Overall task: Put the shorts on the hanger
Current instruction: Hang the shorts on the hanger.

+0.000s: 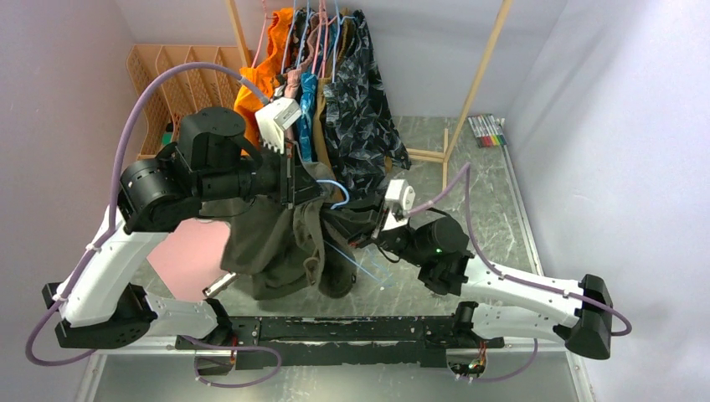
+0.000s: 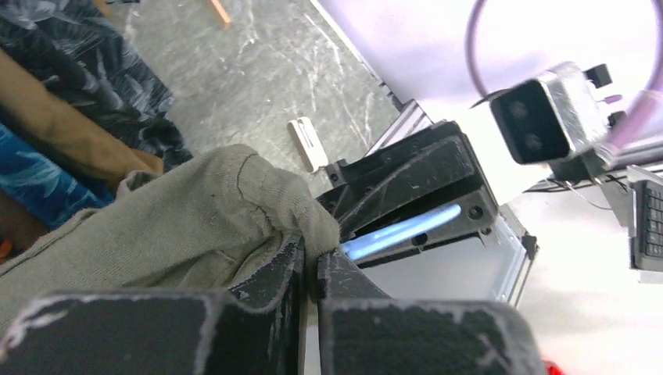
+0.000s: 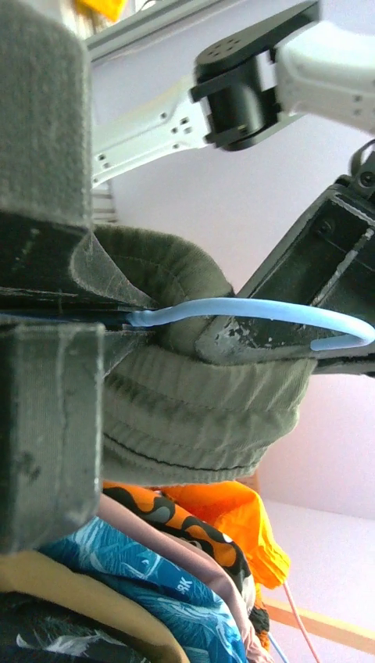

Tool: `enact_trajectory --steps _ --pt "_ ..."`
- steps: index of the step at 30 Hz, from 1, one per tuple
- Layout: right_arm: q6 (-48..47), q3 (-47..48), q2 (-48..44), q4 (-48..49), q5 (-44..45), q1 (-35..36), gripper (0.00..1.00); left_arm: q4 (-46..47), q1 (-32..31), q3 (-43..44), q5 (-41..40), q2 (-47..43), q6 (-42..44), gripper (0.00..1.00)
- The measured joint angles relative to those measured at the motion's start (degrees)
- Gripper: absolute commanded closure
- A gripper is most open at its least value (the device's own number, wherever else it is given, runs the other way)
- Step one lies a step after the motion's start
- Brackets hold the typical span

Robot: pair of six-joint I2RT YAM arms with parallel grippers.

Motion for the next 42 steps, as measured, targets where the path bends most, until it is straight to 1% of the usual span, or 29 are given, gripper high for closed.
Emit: enact_trajectory --steps 1,4,7,8,9,10,17,20,24,28,30,32,35,36,37,38,39,40,42 --pt "0.9 -1.1 -0.1 2.3 0.2 0.0 1.0 0.8 0.0 -0.2 0.6 0.0 0.0 0.83" --pt "4.1 -4.7 -0.4 10.2 1.2 0.0 1.0 2.3 -0.1 -0.5 1.7 -0.1 -0.1 0.56" --pt "6.6 -6.8 -1.5 14.3 1.7 0.0 1.0 3.8 -0.2 -0.6 1.8 -0.8 -0.6 0.34" --pt "7.2 -7.2 -2.1 14.9 1.9 0.0 1.0 4.2 -0.2 -0.6 1.8 -1.2 -0.6 0.15" --pt "7.8 -7.6 -2.9 15.4 2.0 0.0 1.0 4.5 -0.2 -0.6 1.8 -1.8 -0.7 0.04" --pt "8.2 -7.9 -3.7 15.8 2.1 0.0 1.0 4.9 -0.2 -0.6 1.7 -2.5 -0.4 0.0" --pt "9.9 -8.5 -9.2 17.8 2.5 0.0 1.0 8.3 -0.2 -0.6 0.9 -8.8 -0.1 0.01" --pt "9.5 -8.5 -12.1 16.0 2.4 0.0 1.0 10.7 -0.2 -1.9 -0.3 -12.7 1.3 0.01" --pt "7.3 -7.3 -17.1 7.6 1.9 0.0 1.0 15.0 -0.2 -10.3 -3.8 -22.6 4.0 0.0" --pt "5.0 -7.1 -22.5 -1.4 3.1 0.0 1.0 18.6 -0.2 -18.3 -6.7 -31.2 7.5 0.04" --pt "4.3 -6.9 -24.5 -5.4 4.2 0.0 1.0 20.0 -0.2 -22.3 -7.6 -33.1 10.2 0.07" --pt "3.8 -6.4 -25.5 -8.7 5.0 0.0 1.0 21.0 -0.2 -25.2 -7.9 -32.9 13.1 0.09" --pt "3.4 -5.6 -25.6 -12.5 5.5 0.0 1.0 22.8 -0.2 -29.1 -7.5 -30.3 18.0 0.14" --pt "3.3 -5.3 -25.5 -13.5 5.6 0.0 1.0 23.5 -0.2 -30.0 -7.1 -29.4 19.4 0.22" --pt "3.2 -5.0 -25.4 -14.3 5.6 0.0 1.0 24.6 -0.2 -31.0 -6.6 -28.5 21.0 0.37" --pt "3.1 -4.7 -25.2 -15.2 5.5 0.0 1.0 25.5 -0.2 -31.8 -6.1 -28.1 22.4 0.43" --pt "3.1 -4.4 -25.2 -15.9 5.5 0.0 1.0 26.5 -0.2 -32.5 -5.4 -27.5 23.9 0.47" --pt "3.0 -4.2 -25.0 -16.3 5.5 0.0 1.0 27.5 -0.2 -33.1 -4.6 -26.7 26.4 0.47" --pt "3.0 -3.7 -24.7 -16.8 5.3 0.0 1.0 28.2 -0.2 -33.3 -3.8 -25.9 29.4 0.44"
